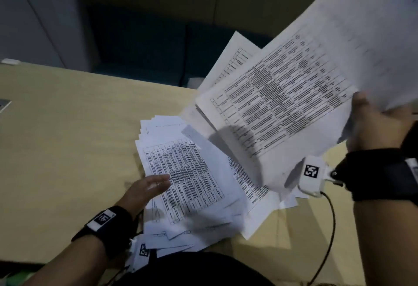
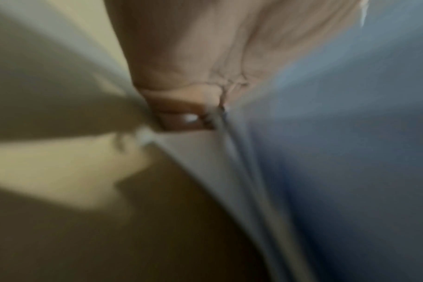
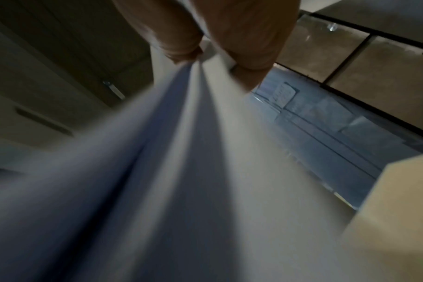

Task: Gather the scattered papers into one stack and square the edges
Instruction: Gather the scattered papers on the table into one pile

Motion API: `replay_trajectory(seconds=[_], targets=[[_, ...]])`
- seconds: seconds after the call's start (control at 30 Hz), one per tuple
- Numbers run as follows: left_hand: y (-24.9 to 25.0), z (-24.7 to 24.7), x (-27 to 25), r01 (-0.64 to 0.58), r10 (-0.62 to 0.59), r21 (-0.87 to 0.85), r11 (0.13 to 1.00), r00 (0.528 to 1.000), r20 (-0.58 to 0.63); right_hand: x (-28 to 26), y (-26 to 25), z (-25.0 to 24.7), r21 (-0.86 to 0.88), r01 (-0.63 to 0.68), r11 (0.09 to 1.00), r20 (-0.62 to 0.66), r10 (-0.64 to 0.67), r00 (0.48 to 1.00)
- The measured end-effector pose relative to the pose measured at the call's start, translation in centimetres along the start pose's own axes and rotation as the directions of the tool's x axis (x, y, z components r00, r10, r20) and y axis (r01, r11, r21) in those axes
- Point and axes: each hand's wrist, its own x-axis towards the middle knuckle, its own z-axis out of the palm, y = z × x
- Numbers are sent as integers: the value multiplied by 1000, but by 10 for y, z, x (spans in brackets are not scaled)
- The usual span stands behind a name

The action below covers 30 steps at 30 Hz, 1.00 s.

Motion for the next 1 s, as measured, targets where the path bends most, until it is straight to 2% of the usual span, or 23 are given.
replay_trajectory(seconds=[0.03,0.07,0.1,0.17,0.23,0.3,0.37,0.4,0.43,0.47,0.5,0.6,0.7,0.83,0.9,0.97,1.0], targets=[[4,1,-1,29,-27,-40,999,999,40,-22,-5,8,26,-20,999,20,20,1000],[6,2,-2,61,-57,-91,994,997,46,-48,-1,17,-46,-40,998,10,41,999],[8,5,-2,105,-98,-142,984,994,49,-60,8,17,-65,-66,996,65,70,995],[4,4,-1,167,-165,-250,954,986,30,-94,33,22,-165,-117,979,127,139,982],[-1,4,3,153,-169,-301,941,985,-28,-124,59,27,-243,-214,946,160,257,953],[0,5,6,184,-230,-368,912,970,-85,-161,83,31,-349,-354,868,199,438,877],[8,11,6,189,-221,-355,916,974,-52,-182,114,27,-447,-499,743,213,630,747],[6,12,10,176,-207,-332,927,976,-62,-188,124,25,-492,-534,688,222,692,687],[5,11,12,153,-183,-291,944,980,-78,-191,131,22,-533,-545,647,215,727,652],[6,10,12,143,-178,-256,956,977,-120,-192,135,18,-584,-527,618,200,739,644],[6,9,13,127,-163,-226,966,976,-148,-190,134,14,-629,-491,603,183,729,660],[-1,2,18,114,-131,-82,990,957,-257,-171,131,0,-677,-387,626,170,645,745],[-3,-3,23,109,-96,39,993,965,-243,-141,119,-4,-672,-322,666,207,587,783],[3,-8,30,154,-123,197,968,979,-163,-116,101,17,-623,-266,735,340,561,755],[11,-6,32,160,-118,256,953,978,-169,-120,92,35,-606,-231,761,405,545,734],[13,-6,34,163,-126,267,950,981,-149,-132,87,54,-595,-233,769,456,562,690],[14,-6,33,169,-131,275,946,980,-152,-140,86,62,-607,-243,757,478,591,650]])
